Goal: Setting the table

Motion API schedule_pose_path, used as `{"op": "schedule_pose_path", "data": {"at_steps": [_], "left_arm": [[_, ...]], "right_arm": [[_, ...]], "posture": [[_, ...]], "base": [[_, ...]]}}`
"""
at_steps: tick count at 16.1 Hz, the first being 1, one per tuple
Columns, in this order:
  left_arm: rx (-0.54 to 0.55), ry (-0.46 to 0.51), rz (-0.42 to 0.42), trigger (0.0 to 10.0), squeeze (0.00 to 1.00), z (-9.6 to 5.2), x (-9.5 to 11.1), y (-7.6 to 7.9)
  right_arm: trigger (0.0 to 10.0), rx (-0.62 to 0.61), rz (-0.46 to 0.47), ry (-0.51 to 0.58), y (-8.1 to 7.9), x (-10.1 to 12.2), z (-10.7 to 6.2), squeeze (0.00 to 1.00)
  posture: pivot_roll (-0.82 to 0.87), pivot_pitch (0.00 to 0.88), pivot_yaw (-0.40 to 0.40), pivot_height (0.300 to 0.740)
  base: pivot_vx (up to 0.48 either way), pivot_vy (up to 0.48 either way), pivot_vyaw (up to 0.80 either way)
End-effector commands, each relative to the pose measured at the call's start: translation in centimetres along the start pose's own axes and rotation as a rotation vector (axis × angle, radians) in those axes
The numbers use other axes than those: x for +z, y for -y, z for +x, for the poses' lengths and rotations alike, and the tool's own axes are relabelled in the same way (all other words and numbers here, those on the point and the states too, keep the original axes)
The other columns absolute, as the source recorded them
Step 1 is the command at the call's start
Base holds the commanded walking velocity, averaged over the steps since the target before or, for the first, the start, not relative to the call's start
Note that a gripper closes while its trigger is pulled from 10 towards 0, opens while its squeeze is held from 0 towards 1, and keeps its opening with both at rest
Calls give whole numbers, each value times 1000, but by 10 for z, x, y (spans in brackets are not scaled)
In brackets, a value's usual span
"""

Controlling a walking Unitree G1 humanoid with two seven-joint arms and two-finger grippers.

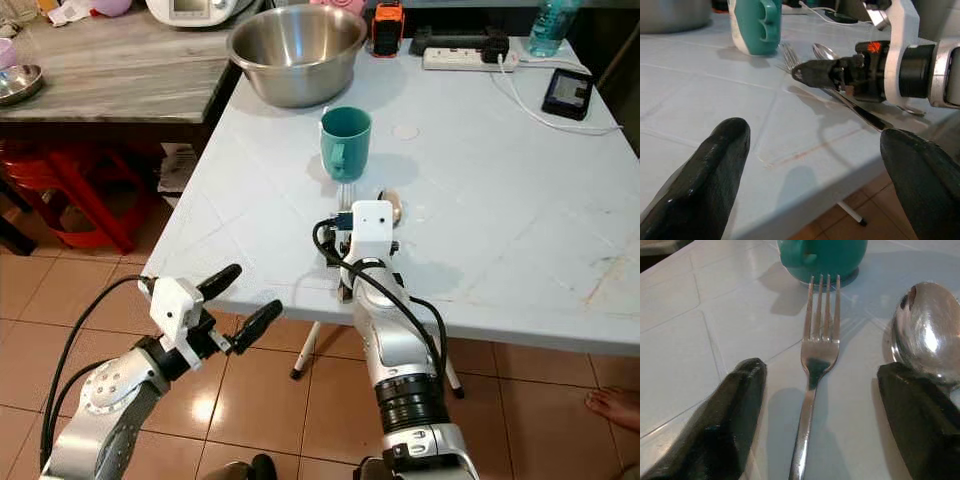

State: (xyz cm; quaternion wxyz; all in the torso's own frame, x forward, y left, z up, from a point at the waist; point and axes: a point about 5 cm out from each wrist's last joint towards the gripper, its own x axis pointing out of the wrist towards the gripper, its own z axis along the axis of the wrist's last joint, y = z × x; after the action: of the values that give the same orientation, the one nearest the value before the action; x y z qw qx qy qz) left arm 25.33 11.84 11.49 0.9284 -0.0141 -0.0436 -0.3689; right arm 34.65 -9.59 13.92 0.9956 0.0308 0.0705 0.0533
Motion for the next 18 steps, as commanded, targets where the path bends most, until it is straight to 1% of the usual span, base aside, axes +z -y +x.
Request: {"op": "schedule_pose_path", "data": {"at_steps": [1,6,9,11,15,18], "left_arm": [[4,-13,11,10000,0,0,-2,-1],[17,-11,5,10000,0,6,-9,0],[11,-15,-1,10000,0,5,-13,1],[14,-14,1,10000,0,5,-14,0],[8,-6,8,10000,0,5,-12,0],[2,-9,12,10000,0,7,-13,0]], "right_arm": [[0,6,19,-21,-2,-3,1,0],[0,14,22,-42,-2,-9,2,0],[0,35,19,-64,-2,-10,5,0],[0,64,6,-83,-6,-11,6,0],[0,79,-3,-100,-10,-15,5,0],[0,78,-3,-102,-8,-16,5,0]], "posture": [[-110,183,84,740],[-119,179,82,740],[-116,178,80,740],[-112,176,79,740],[-111,178,78,740],[-115,180,81,740]], "base": [[0,0,0],[0,0,0],[0,0,0],[0,0,0],[0,0,0],[0,0,0]]}}
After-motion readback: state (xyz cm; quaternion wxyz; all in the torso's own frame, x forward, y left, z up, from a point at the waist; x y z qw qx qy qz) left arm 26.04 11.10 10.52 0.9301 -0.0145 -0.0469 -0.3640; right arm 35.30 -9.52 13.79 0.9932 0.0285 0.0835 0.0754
